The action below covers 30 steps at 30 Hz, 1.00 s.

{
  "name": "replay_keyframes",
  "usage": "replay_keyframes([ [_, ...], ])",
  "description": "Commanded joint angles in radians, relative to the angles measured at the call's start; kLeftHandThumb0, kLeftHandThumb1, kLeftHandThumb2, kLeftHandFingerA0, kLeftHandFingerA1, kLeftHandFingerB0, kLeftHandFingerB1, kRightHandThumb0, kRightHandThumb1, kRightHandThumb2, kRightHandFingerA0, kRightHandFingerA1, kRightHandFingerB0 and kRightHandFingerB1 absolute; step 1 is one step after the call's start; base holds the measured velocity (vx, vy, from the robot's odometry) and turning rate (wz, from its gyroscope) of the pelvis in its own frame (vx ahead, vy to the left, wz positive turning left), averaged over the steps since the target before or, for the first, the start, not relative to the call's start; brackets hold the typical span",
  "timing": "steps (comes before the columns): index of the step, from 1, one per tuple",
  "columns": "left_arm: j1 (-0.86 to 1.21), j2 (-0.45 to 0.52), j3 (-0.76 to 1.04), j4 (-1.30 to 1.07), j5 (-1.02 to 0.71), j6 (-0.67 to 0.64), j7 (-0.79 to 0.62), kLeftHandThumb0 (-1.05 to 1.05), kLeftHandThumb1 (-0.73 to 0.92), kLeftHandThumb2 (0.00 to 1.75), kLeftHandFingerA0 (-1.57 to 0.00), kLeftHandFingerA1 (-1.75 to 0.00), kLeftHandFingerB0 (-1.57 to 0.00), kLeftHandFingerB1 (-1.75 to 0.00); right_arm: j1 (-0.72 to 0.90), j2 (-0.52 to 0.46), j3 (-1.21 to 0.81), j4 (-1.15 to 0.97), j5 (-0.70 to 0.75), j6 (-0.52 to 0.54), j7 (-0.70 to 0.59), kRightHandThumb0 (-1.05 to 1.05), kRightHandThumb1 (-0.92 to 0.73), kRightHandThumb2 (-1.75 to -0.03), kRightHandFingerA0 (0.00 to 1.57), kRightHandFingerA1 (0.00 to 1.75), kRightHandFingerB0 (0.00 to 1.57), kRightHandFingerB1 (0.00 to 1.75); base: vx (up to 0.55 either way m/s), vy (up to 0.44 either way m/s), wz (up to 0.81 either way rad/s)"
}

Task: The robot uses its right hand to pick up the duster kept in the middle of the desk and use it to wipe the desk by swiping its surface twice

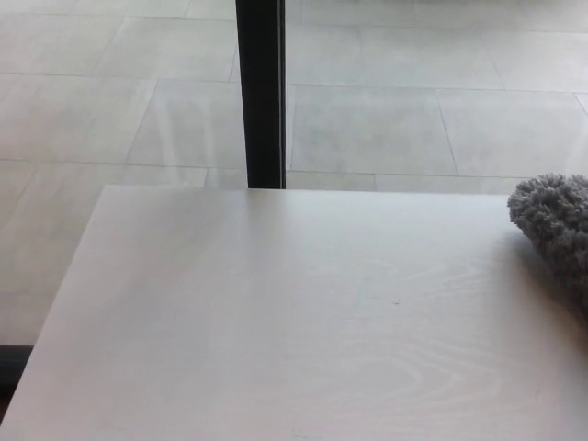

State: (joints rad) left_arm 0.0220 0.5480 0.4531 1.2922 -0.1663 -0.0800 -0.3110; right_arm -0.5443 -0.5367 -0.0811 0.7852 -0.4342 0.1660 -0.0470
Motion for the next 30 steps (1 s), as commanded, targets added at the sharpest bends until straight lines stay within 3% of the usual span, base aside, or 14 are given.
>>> replay_keyframes([
  [1,0.011,0.016,0.01,-0.008,-0.021,-0.017,-0.024,-0.32,0.66,0.58,-0.67,-0.59,-0.63,-0.5,0.165,-0.147,-0.153,-0.272,0.173,-0.021,0.189,-0.87,-0.59,-0.94,0.0,0.22,0.0,0.05,0.0,0.0,0.0],
  [2,0.01,0.015,0.01,-0.003,-0.019,-0.02,-0.021,-0.32,0.63,0.59,-0.7,-0.59,-0.65,-0.5,0.196,-0.153,-0.202,-0.317,0.202,0.004,0.198,-0.89,-0.57,-0.8,0.0,0.06,0.0,0.03,0.0,0.0,0.0],
  [5,0.011,0.012,0.014,-0.006,-0.023,-0.025,-0.014,-0.32,0.64,0.59,-0.71,-0.58,-0.65,-0.5,0.327,-0.178,-0.347,-0.439,0.261,0.008,0.218,-1.04,-0.67,-1.01,0.0,0.27,0.0,0.04,0.0,0.0,0.0],
  [6,0.011,0.009,0.022,-0.005,-0.033,-0.018,-0.025,-0.31,0.64,0.59,-0.69,-0.59,-0.64,-0.51,0.363,-0.172,-0.399,-0.464,0.282,0.008,0.218,-0.83,-0.74,-0.63,0.0,0.27,0.0,0.16,0.0,0.0,0.0],
  [7,0.014,0.005,0.024,-0.003,-0.035,-0.016,-0.028,-0.34,0.64,0.58,-0.68,-0.59,-0.66,-0.5,0.445,-0.167,-0.509,-0.5,0.333,0.005,0.242,-1.05,-0.67,-1.05,0.0,0.4,0.0,0.17,0.0,0.0,0.0],
  [13,0.027,0.002,0.016,-0.006,-0.027,-0.01,-0.015,-0.36,0.64,0.59,-0.68,-0.57,-0.64,-0.49,0.702,-0.044,-0.844,-0.589,0.446,0.037,0.216,-0.91,-0.61,-1.0,0.0,0.55,0.0,0.36,0.0,0.0,0.0],
  [14,0.031,0.002,0.008,-0.007,-0.018,-0.021,-0.015,-0.36,0.65,0.59,-0.67,-0.59,-0.63,-0.49,0.726,-0.019,-0.874,-0.558,0.454,0.015,0.182,-0.81,-0.73,-0.68,0.0,0.8,0.0,0.28,0.0,0.0,0.0],
  [15,0.031,0.001,0.011,-0.008,-0.021,-0.019,-0.016,-0.34,0.64,0.58,-0.7,-0.61,-0.64,-0.5,0.73,0.013,-0.904,-0.54,0.475,-0.003,0.146,-0.8,-0.53,-0.94,0.02,0.67,0.0,0.43,0.0,0.0,0.0],
  [16,0.036,0.001,0.004,-0.01,-0.013,-0.029,-0.009,-0.37,0.63,0.59,-0.71,-0.6,-0.65,-0.5,0.724,0.083,-0.959,-0.497,0.521,-0.069,0.054,-0.74,-0.69,-0.59,0.1,1.06,0.01,0.59,0.0,0.0,0.0],
  [17,0.035,-0.001,0.001,-0.007,-0.01,-0.03,-0.011,-0.37,0.63,0.58,-0.7,-0.59,-0.64,-0.49,0.726,0.123,-0.979,-0.439,0.541,-0.159,-0.001,-0.75,-0.57,-0.88,0.75,1.2,0.04,0.58,0.0,0.0,0.0],
  [21,0.039,-0.015,0.011,-0.007,-0.024,-0.012,-0.013,-0.38,0.59,0.57,-0.69,-0.59,-0.65,-0.5,0.696,0.195,-1.035,-0.265,0.598,-0.384,-0.08,-0.74,-0.69,-0.61,0.63,1.08,0.11,0.6,0.0,0.0,0.0],
  [22,0.037,-0.017,0.014,0.001,-0.023,-0.026,-0.002,-0.34,0.59,0.58,-0.73,-0.57,-0.63,-0.48,0.71,0.237,-1.019,-0.182,0.586,-0.423,-0.105,-0.69,-0.74,-0.6,0.0,0.95,0.07,0.65,0.0,0.0,0.0],
  [28,0.033,-0.014,0.012,-0.006,-0.024,-0.014,-0.011,-0.36,0.59,0.57,-0.69,-0.59,-0.62,-0.5,0.671,0.256,-1.106,-0.03,0.67,-0.336,-0.079,-0.63,-0.75,-0.61,0.15,1.37,0.0,0.75,0.0,0.0,0.0],
  [30,0.023,-0.012,0.016,-0.006,-0.029,-0.003,-0.005,-0.34,0.6,0.58,-0.72,-0.6,-0.66,-0.51,0.69,0.298,-1.098,-0.049,0.66,-0.297,-0.068,-0.6,-0.77,-0.59,0.24,1.31,0.0,0.74,0.0,0.0,0.0],
])
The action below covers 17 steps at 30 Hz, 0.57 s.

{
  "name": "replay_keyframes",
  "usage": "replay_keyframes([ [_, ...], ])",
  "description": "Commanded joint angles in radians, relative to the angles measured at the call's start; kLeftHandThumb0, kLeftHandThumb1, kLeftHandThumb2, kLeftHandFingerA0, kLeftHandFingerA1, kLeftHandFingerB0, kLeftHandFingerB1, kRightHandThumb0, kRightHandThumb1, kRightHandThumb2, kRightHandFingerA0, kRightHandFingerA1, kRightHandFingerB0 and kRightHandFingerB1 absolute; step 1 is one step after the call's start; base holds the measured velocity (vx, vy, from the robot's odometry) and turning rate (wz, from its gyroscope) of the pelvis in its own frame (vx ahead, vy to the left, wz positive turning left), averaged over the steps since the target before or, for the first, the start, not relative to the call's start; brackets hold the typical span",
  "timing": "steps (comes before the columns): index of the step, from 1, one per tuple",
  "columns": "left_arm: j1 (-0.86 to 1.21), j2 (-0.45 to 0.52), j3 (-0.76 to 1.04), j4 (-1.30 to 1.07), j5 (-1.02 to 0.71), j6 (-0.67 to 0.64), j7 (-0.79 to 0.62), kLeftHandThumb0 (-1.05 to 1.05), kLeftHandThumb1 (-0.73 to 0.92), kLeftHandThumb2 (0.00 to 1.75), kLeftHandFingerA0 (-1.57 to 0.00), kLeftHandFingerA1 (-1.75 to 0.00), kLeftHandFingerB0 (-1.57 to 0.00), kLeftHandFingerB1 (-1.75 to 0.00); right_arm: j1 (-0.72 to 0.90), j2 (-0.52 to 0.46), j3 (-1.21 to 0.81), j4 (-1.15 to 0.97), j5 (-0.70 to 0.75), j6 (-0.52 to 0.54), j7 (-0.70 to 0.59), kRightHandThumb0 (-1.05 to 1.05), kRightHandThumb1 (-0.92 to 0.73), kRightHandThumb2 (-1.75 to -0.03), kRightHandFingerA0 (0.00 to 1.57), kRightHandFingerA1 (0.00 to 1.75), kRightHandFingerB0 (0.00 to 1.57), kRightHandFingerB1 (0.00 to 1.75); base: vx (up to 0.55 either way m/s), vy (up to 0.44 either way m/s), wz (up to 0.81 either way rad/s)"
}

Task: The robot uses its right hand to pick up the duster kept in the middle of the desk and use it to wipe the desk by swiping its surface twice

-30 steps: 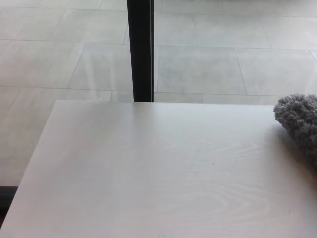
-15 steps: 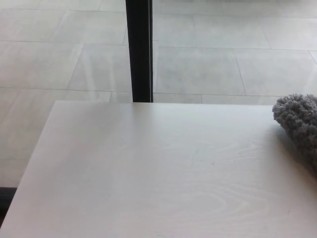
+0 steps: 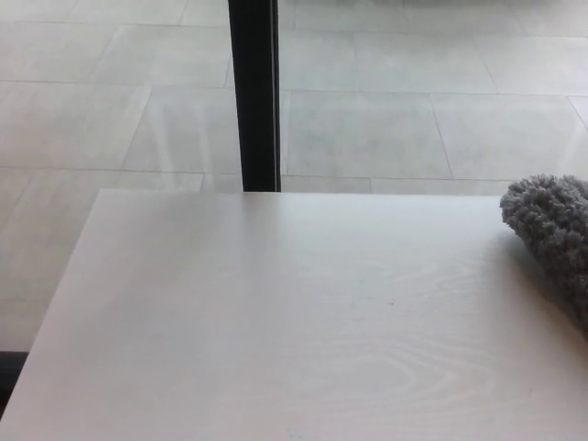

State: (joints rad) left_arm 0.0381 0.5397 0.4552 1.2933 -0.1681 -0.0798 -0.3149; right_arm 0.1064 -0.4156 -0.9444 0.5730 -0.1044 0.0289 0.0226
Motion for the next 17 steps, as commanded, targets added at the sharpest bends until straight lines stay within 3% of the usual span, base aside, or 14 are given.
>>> replay_keyframes([
  [1,-0.006,-0.004,0.023,-0.003,-0.036,0.01,0.003,-0.3,0.6,0.57,-0.71,-0.62,-0.63,-0.51,0.038,0.18,-0.233,0.188,0.326,-0.139,-0.132,-0.63,-0.73,-0.65,0.55,1.54,0.0,0.73,0.0,0.0,0.0],
  [2,-0.012,-0.002,0.025,0.0,-0.037,0.014,0.004,-0.3,0.6,0.57,-0.71,-0.62,-0.63,-0.51,0.038,0.189,-0.232,0.195,0.324,-0.131,-0.131,-0.63,-0.73,-0.65,0.55,1.54,0.0,0.73,0.0,0.0,0.0],
  [3,-0.014,0.0,0.026,0.003,-0.037,0.014,0.004,-0.31,0.59,0.57,-0.7,-0.6,-0.61,-0.51,0.03,0.176,-0.232,0.247,0.322,-0.112,-0.127,-0.63,-0.71,-0.67,0.82,1.59,0.0,0.69,0.0,0.0,0.0],
  [4,-0.016,0.005,0.024,0.004,-0.034,0.015,0.008,-0.33,0.59,0.57,-0.71,-0.6,-0.63,-0.51,0.021,0.181,-0.246,0.273,0.338,-0.107,-0.123,-0.38,-0.54,-1.08,1.3,1.31,0.05,0.59,0.0,0.0,0.0],
  [5,-0.009,0.01,0.0,0.003,-0.006,-0.005,0.01,-0.36,0.62,0.57,-0.7,-0.58,-0.62,-0.48,0.019,0.189,-0.266,0.262,0.37,-0.058,-0.098,-0.62,-0.73,-0.58,0.46,1.61,0.0,0.66,0.0,0.0,0.0],
  [6,-0.008,0.01,0.006,0.001,-0.011,-0.006,0.023,-0.39,0.59,0.58,-0.74,-0.6,-0.64,-0.5,0.022,0.212,-0.286,0.191,0.4,0.039,-0.102,-0.65,-0.79,-0.48,0.38,1.66,0.0,0.4,0.0,0.0,0.0],
  [8,-0.009,0.007,0.011,0.002,-0.015,-0.008,0.036,-0.39,0.59,0.58,-0.74,-0.6,-0.64,-0.5,0.023,0.219,-0.293,0.161,0.414,0.085,-0.095,-0.65,-0.79,-0.48,0.38,1.66,0.0,0.4,0.0,0.0,0.0],
  [9,-0.011,0.005,0.017,0.0,-0.02,-0.001,0.05,-0.44,0.6,0.58,-0.74,-0.62,-0.61,-0.51,0.023,0.214,-0.288,0.17,0.407,0.089,-0.091,-0.7,-0.76,-0.56,0.07,1.43,0.0,0.49,0.0,0.0,0.0],
  [10,-0.012,0.002,0.019,-0.003,-0.023,-0.002,0.058,-0.45,0.63,0.58,-0.71,-0.65,-0.56,-0.52,0.02,0.203,-0.285,0.196,0.405,0.085,-0.071,-0.75,-0.53,-0.94,0.04,0.72,0.0,0.41,0.0,0.0,0.0],
  [11,-0.01,-0.003,0.012,-0.001,-0.013,-0.01,0.078,-0.47,0.64,0.59,-0.68,-0.63,-0.55,-0.53,0.008,0.166,-0.288,0.279,0.409,0.058,-0.041,-0.75,-0.52,-0.94,0.01,0.65,0.0,0.41,0.0,0.0,0.0],
  [12,-0.007,-0.006,0.007,0.001,-0.006,-0.019,0.094,-0.51,0.66,0.6,-0.63,-0.61,-0.53,-0.54,-0.002,0.138,-0.287,0.346,0.409,0.032,-0.015,-0.68,-0.77,-0.57,0.11,1.12,0.0,0.43,0.0,0.0,0.0],
  [14,-0.005,-0.011,0.006,0.003,-0.003,-0.027,0.109,-0.51,0.66,0.6,-0.63,-0.61,-0.53,-0.54,-0.015,0.11,-0.281,0.41,0.407,0.006,0.01,-0.68,-0.77,-0.57,0.11,1.12,0.0,0.43,0.0,0.0,0.0],
  [15,-0.013,-0.012,0.005,0.011,0.001,-0.022,0.134,-0.49,0.68,0.6,-0.69,-0.59,-0.5,-0.47,-0.014,0.115,-0.26,0.401,0.396,0.0,0.033,-0.69,-0.77,-0.59,0.34,1.21,0.0,0.43,0.0,0.0,0.0],
  [17,-0.016,-0.012,0.004,0.014,0.003,-0.02,0.145,-0.49,0.68,0.6,-0.69,-0.59,-0.5,-0.47,-0.014,0.113,-0.249,0.406,0.395,-0.007,0.044,-0.69,-0.77,-0.59,0.34,1.21,0.0,0.43,0.0,0.0,0.0],
])
